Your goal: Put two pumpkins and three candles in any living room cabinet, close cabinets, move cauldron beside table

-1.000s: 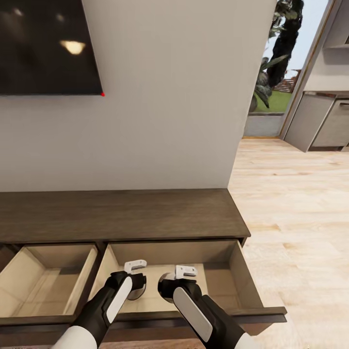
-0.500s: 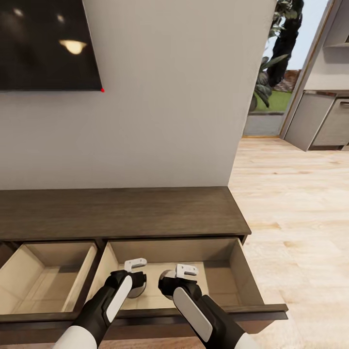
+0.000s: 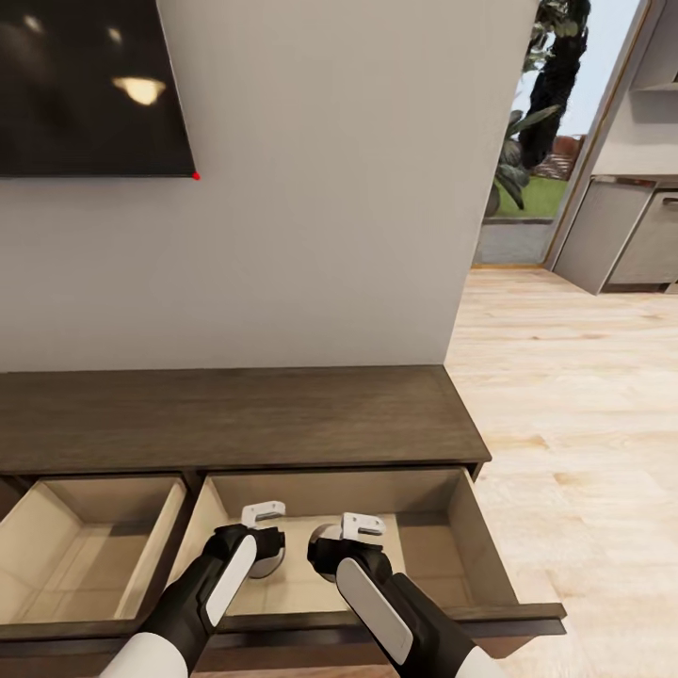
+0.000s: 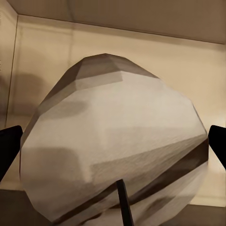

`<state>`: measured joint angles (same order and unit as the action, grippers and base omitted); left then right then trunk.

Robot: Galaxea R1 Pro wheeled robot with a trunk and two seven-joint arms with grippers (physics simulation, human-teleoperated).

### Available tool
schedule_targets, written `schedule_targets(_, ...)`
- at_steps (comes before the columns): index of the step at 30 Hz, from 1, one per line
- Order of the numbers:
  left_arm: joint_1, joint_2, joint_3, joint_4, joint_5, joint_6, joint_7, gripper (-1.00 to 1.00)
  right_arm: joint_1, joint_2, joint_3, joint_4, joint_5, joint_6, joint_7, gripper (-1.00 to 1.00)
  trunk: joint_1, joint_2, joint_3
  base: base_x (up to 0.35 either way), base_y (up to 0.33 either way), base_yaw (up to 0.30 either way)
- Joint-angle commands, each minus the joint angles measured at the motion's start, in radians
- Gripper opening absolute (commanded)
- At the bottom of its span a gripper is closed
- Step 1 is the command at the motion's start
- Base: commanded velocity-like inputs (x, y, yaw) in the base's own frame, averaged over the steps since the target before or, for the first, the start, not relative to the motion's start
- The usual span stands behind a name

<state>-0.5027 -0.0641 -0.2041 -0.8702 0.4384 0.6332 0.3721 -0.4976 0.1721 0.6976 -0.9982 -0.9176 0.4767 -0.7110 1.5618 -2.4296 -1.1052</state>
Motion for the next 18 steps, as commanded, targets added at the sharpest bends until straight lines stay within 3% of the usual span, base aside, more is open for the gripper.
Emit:
schedule_targets(1,0.000,0.001,-0.002,-0.001,0.011,0.002,0.010,-1.00,-0.001,0.000,0.002,-0.001,-0.008,0.000,-0.008,-1.00,0.000,0.000,-0.001,0.026,0.000,0.000)
schedule_targets(7,0.000,0.002,-0.001,-0.003,0.011,0.002,0.011,-1.00,-0.001,-0.001,0.002,0.001,-0.009,0.000,-0.008,-1.00,0.000,0.000,-0.001,0.006,0.000,0.000)
schedule_targets(14,0.000,0.003,0.000,-0.003,0.011,0.002,0.011,-1.00,-0.001,-0.001,0.002,0.001,-0.008,0.000,-0.008,-1.00,0.027,-0.049,-0.023,0.000,0.000,0.000)
schedule_targets(18,0.000,0.002,0.000,-0.004,0.011,0.002,0.011,-1.00,-0.053,-0.002,0.002,0.054,-0.016,-0.005,-0.007,-1.00,0.034,-0.063,-0.029,0.000,0.000,0.000)
